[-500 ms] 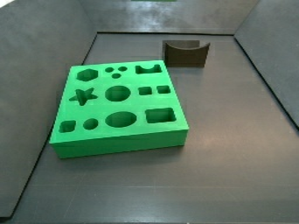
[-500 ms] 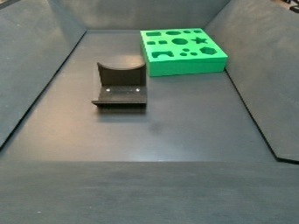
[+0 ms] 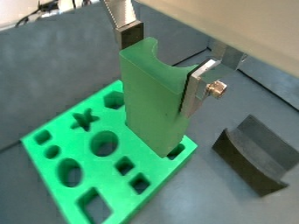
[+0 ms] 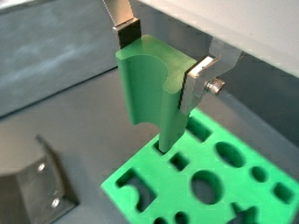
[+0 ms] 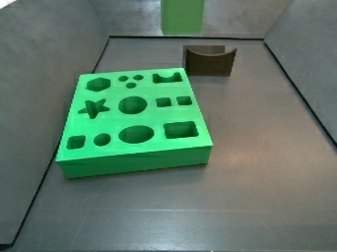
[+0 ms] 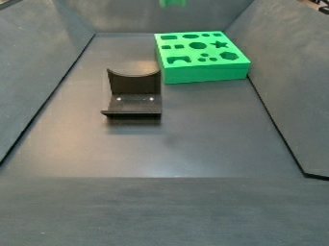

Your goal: Insert the arch object.

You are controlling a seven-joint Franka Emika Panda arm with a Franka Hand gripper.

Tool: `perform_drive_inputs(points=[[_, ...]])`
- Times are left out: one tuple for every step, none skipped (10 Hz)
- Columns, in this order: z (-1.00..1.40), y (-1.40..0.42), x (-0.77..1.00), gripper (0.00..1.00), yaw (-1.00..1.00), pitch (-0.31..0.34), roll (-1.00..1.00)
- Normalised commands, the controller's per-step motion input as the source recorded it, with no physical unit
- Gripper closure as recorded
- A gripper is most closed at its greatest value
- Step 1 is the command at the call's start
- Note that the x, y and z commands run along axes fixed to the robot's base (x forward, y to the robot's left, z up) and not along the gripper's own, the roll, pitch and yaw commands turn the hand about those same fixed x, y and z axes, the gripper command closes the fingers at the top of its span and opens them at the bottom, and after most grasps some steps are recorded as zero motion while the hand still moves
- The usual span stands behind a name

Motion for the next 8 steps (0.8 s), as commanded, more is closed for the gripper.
perform_drive_inputs(points=[[-0.87,0.55,0.04,1.0,0.09,-0.034,0.23],[-0.77,0.55,0.0,1.0,0.0,-0.034,0.31],[-0.65,0.41,0.0,1.0,0.0,-0.031,0.38],[-0.65,0.25,0.0,1.0,0.0,-0.02,0.38],[-0.83,0.0,0.0,1.0,0.0,-0.069,0.26],[-0.76,-0.21,0.0,1.0,0.14,-0.109,0.26],[-0.69,-0.16,0.1,1.0,0.15,0.0,0.31],[-0.55,-0.03,0.11,1.0,0.05,0.027,0.25]])
